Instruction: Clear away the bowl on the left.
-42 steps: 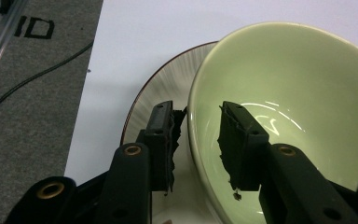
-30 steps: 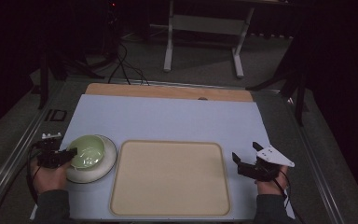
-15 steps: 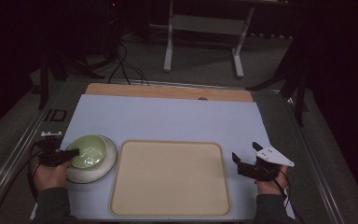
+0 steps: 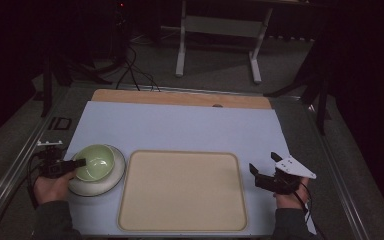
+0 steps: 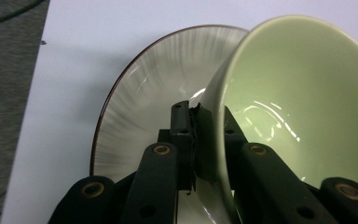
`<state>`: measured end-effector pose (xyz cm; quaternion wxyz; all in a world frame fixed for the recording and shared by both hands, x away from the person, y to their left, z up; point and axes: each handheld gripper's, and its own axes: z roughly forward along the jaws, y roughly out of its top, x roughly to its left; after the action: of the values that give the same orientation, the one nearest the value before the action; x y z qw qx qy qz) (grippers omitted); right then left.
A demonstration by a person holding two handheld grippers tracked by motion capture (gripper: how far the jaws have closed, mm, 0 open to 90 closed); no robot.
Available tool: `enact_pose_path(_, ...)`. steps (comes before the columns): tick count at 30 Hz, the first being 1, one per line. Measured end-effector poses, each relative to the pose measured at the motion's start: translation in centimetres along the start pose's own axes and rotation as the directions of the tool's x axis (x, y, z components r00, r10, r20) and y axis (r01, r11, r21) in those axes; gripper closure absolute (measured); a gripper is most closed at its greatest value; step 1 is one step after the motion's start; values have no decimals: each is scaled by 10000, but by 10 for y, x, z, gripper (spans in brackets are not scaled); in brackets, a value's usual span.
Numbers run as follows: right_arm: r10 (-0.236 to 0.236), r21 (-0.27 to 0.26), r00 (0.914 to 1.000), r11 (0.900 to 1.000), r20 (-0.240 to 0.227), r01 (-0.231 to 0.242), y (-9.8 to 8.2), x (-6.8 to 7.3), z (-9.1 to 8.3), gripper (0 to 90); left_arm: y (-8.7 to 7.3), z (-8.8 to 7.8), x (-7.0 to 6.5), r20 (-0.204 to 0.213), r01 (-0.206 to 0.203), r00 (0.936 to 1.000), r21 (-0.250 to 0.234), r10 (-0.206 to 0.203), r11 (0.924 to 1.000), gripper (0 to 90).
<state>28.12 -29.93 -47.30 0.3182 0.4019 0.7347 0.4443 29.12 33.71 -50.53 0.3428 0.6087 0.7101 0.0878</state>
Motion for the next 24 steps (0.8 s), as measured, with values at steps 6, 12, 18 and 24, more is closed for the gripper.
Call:
enact_pose_path(6,40,-49,10000,10000,3,-40,0,0,-1,132,-1,-3,2,24,105,9999,-183,-105,9998,829)
enact_pose_path(12,42,-42,10000,10000,5,-42,0,0,-1,132,0,-8,1,512,220,9985,-647,-187,9977,829)
enact_pose_path(18,52,-36,10000,10000,11,-52,0,0,-1,132,2,-12,-4,975,190,9952,-973,-95,9951,829)
enact_pose_path(24,50,-43,10000,10000,15,-50,0,-1,-1,132,2,-15,-7,1372,253,9905,-1148,-94,9931,829)
